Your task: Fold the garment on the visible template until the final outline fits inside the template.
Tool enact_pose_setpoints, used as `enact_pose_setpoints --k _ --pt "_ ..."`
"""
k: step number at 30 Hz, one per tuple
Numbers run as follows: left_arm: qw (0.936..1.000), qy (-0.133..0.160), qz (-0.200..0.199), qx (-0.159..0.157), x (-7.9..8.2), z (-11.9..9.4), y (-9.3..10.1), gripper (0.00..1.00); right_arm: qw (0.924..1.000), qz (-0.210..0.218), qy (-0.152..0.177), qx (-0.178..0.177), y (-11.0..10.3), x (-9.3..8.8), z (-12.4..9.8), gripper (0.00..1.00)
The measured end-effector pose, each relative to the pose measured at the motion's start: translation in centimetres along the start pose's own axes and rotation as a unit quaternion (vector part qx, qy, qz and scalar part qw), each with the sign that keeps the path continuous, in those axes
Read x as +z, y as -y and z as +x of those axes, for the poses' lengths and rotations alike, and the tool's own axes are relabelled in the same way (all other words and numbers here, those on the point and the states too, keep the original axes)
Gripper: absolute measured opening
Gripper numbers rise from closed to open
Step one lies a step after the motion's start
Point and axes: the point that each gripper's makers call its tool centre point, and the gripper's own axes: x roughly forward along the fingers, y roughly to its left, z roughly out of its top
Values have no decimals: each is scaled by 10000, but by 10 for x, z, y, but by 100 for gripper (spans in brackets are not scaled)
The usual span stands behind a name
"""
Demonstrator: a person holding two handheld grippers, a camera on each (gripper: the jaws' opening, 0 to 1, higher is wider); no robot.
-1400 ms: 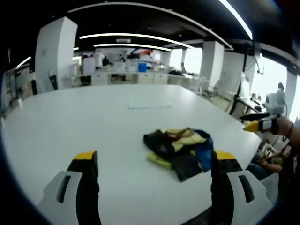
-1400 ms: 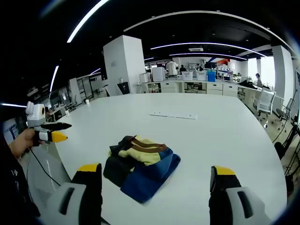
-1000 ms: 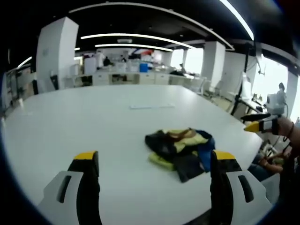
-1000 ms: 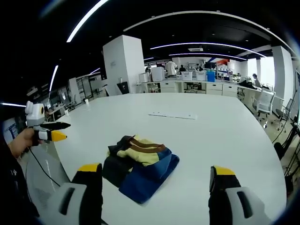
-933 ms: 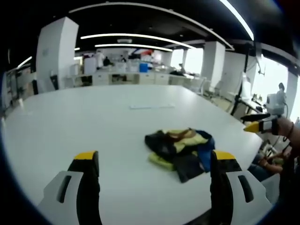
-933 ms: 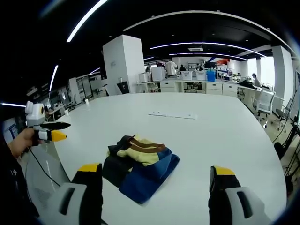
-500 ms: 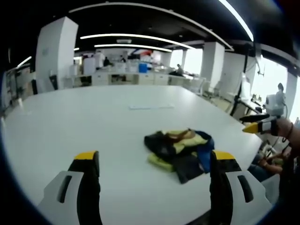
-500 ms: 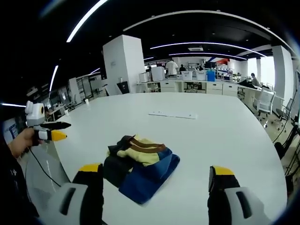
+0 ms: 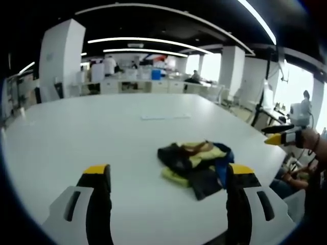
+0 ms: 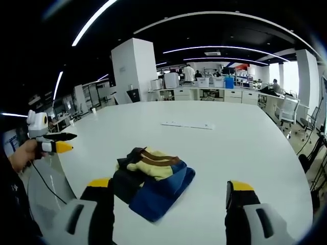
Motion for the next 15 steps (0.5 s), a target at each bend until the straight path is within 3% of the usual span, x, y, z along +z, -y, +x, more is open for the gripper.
enact_pose_setpoints --k 15 --pt "10000 -67 -60 13 -9 7 -2 80 10000 -7 -86 -4 2 -6 6 84"
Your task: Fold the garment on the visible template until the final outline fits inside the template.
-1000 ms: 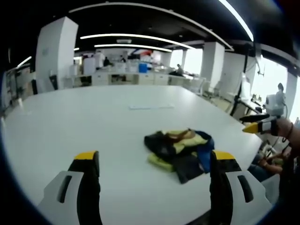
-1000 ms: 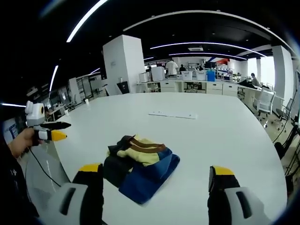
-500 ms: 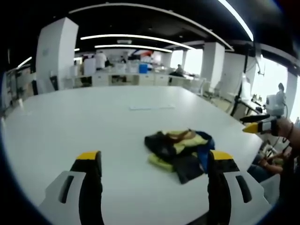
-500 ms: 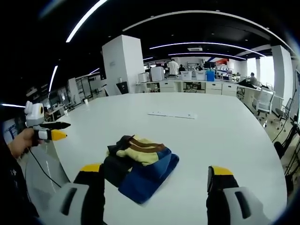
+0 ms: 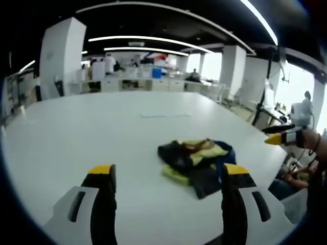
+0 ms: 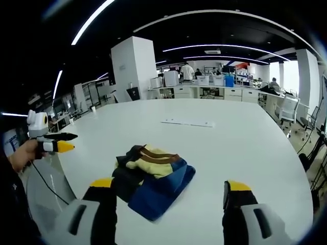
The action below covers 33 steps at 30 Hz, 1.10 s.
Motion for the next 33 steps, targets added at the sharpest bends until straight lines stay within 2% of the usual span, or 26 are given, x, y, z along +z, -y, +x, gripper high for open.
enact_pose_setpoints --k 9,23,30,33 --pt "10000 13 -17 -39 -6 13 1 74 10000 44 -28 -25 5 -3 11 73" --pt "9997 -80 95 -222 -15 39 12 61 9999 76 -99 74 5 -10 31 60" --pt "9994 -85 -103 -313 -21 52 16 52 9997 121 -174 95 7 -14 44 53" --pt "9996 -49 -101 -261 -21 56 17 47 9996 178 -192 103 7 -14 50 51"
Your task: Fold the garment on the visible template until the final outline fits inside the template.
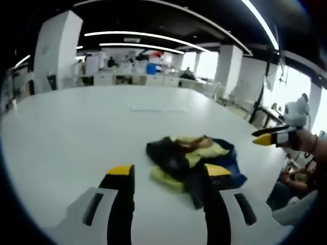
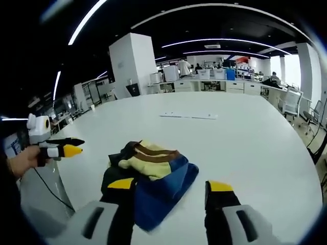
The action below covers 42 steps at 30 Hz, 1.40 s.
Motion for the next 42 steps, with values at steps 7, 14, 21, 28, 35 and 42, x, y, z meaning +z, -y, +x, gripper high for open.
enact_pose_setpoints --k 7,14,21,28,35,42 --pt "10000 1 33 -30 -3 14 7 40 10000 17 -88 38 1 -1 16 46" --pt "9999 -112 -16 -57 -13 31 9 35 9997 -9 -203 117 1 -3 32 41" --pt "9994 -330 -36 -129 -26 45 13 26 9994 -3 -324 139 2 -5 46 37" --pt "9987 -478 -62 -161 -36 60 15 21 9985 155 -520 88 1 -11 59 30" --pt "9978 -624 13 -223 -45 70 21 15 9976 145 -667 97 -2 -15 63 25" --pt "9970 -760 40 -138 -55 79 17 12 9962 229 -841 -67 5 -20 66 20"
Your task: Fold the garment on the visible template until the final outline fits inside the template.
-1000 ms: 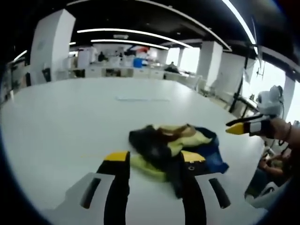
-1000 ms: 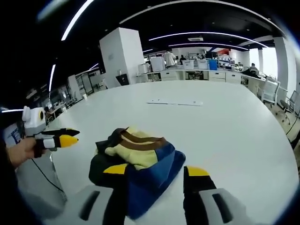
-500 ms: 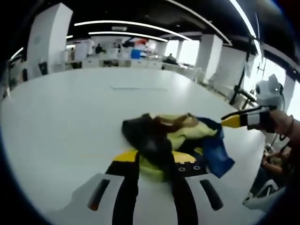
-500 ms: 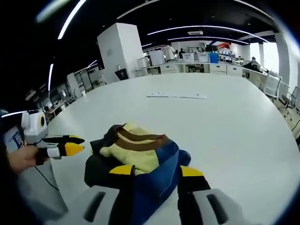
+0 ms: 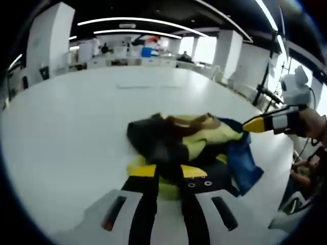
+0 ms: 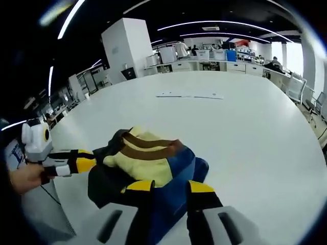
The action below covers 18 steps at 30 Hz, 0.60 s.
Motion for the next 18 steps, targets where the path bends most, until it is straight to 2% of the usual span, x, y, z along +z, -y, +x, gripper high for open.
enact_pose_setpoints --k 12,18 --pt "9999 -102 10 74 -3 7 -12 0 9997 130 -113 -150 5 -5 1 7" --pt "10000 -60 19 40 -1 5 -12 0 9994 179 -128 -261 5 -4 -5 4"
